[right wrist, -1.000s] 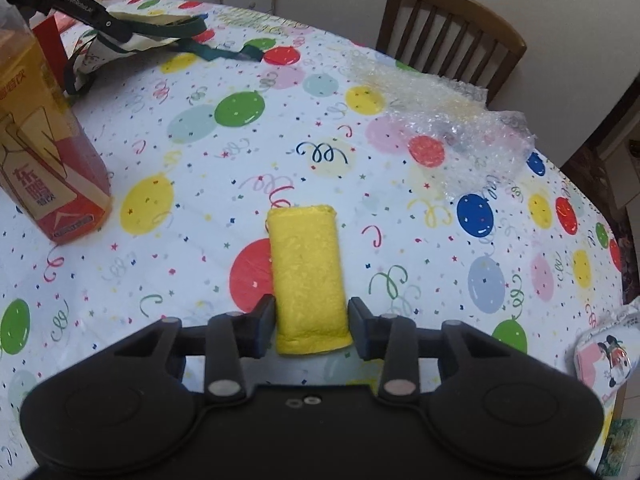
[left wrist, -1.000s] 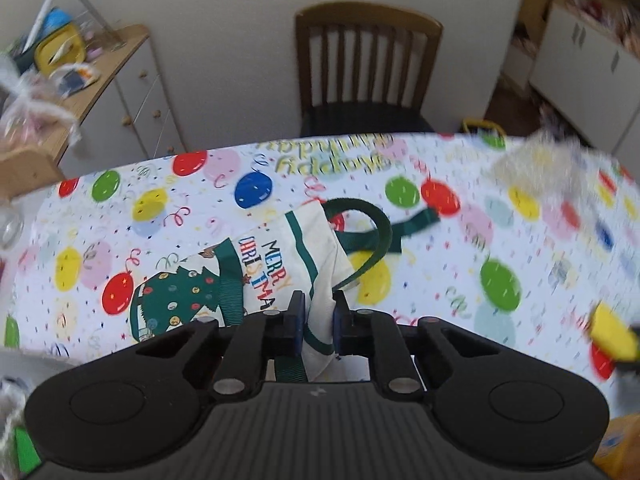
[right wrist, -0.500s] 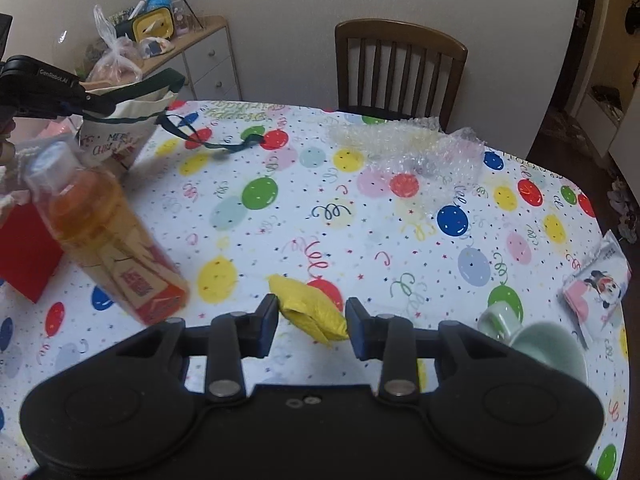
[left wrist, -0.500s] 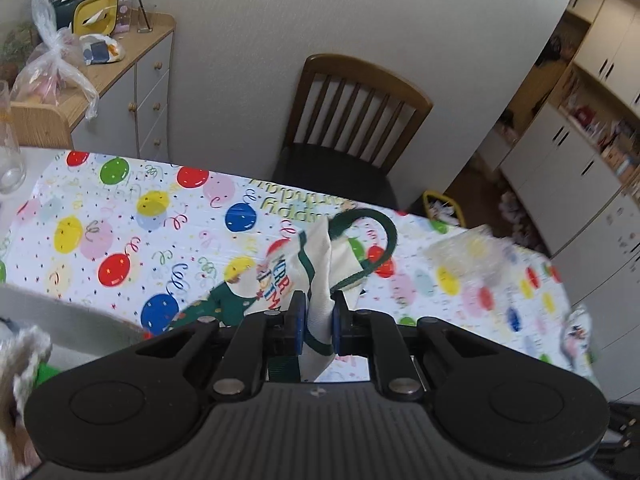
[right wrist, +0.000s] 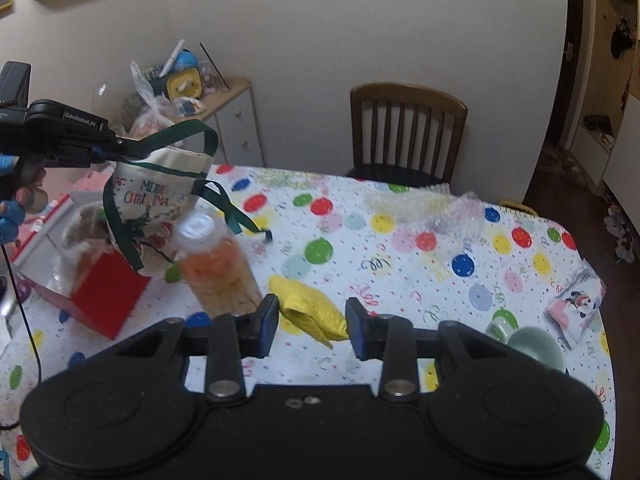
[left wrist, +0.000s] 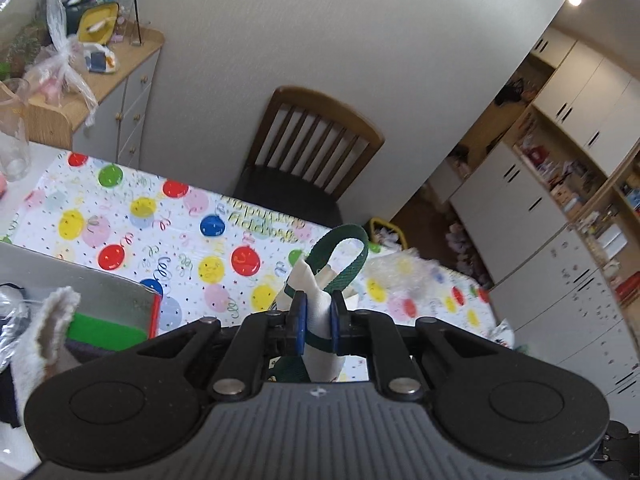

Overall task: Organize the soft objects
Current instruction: 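Carry the sponge and tote bag over the red box and lower them in, then open both tools to release the sponge and tote bag into the box, then move both tools back across the table toward the bubble wrap and snack bag, then grasp the panda snack bag with the right tool while the left tool grasps the bubble wrap, then carry the snack bag and bubble wrap to the red box with both tools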

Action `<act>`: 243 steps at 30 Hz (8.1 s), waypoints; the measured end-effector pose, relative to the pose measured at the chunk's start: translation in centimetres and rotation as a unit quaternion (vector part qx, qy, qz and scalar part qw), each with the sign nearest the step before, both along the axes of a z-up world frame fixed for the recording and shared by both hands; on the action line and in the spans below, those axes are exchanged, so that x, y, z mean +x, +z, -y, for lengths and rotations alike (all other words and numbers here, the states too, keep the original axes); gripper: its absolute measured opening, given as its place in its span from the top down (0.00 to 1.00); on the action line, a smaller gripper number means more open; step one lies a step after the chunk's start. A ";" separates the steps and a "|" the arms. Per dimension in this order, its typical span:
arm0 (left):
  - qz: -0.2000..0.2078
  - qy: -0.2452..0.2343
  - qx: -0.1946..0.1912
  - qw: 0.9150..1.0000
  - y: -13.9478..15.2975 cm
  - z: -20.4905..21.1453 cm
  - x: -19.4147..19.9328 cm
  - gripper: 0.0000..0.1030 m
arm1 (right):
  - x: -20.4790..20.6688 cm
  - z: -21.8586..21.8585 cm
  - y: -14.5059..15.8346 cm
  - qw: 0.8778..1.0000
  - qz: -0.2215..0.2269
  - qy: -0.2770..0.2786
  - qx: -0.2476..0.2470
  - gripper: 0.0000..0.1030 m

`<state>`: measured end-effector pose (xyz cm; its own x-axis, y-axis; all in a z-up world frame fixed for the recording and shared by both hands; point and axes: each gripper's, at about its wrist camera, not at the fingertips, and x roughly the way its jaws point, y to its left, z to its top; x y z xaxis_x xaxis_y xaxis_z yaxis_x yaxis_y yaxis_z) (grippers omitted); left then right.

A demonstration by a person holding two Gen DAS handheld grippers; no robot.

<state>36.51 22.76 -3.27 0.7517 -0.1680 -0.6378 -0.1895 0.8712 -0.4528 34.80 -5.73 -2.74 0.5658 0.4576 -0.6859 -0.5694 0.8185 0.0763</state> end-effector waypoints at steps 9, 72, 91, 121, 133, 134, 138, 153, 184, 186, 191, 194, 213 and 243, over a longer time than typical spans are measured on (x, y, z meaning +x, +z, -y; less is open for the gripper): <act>0.044 0.031 0.002 0.999 6.4 -2.4 -6.4 0.89 | -3.5 -5.6 3.7 0.998 0.041 0.034 0.021 0.66; -0.131 0.097 0.057 0.985 -7.8 -16.9 -9.4 0.86 | -6.0 -33.4 -8.3 0.983 0.014 0.173 -0.053 0.54; -0.062 0.061 0.099 0.991 -4.2 -13.6 -13.7 0.24 | -8.0 -26.1 -2.3 0.991 0.013 0.130 0.014 0.43; 0.058 -0.119 0.126 0.983 6.8 9.3 -9.4 0.15 | -5.1 1.9 5.6 0.998 0.039 -0.013 0.055 0.16; 0.038 -0.144 0.123 0.981 5.2 21.6 1.2 0.00 | 2.8 15.3 2.5 0.995 0.020 -0.089 0.033 0.11; 0.039 -0.147 0.120 0.981 5.1 22.6 2.2 0.00 | 3.5 16.3 2.2 0.995 0.020 -0.096 0.031 0.11; 0.033 -0.139 0.124 0.982 4.5 26.2 6.4 0.00 | 6.3 19.9 1.0 0.993 0.017 -0.118 0.022 0.06; -0.070 -0.133 0.198 0.969 -3.1 33.0 22.4 0.00 | 19.0 26.0 -6.5 0.984 -0.029 -0.177 -0.015 0.03; -0.155 -0.090 0.217 0.959 -18.0 30.4 34.1 0.07 | 29.8 23.8 -18.0 0.966 -0.099 -0.237 -0.024 0.11; -0.150 -0.090 0.216 0.961 -18.0 30.5 34.0 0.17 | 29.8 23.6 -18.0 0.966 -0.098 -0.237 -0.027 0.12; -0.137 -0.082 0.217 0.963 -17.3 30.6 33.7 0.67 | 29.5 23.2 -17.9 0.966 -0.085 -0.242 -0.034 0.19; -0.135 -0.067 0.205 0.967 -16.8 30.0 33.6 0.72 | 29.2 23.1 -17.6 0.966 -0.073 -0.245 -0.036 0.27; -0.149 -0.053 0.171 0.973 -13.7 30.3 30.0 0.83 | 25.4 25.0 -12.7 0.974 -0.032 -0.225 -0.008 0.56; -0.075 -0.065 0.103 0.990 5.7 25.0 10.2 0.83 | 7.8 15.0 5.6 0.996 0.009 -0.083 0.036 0.56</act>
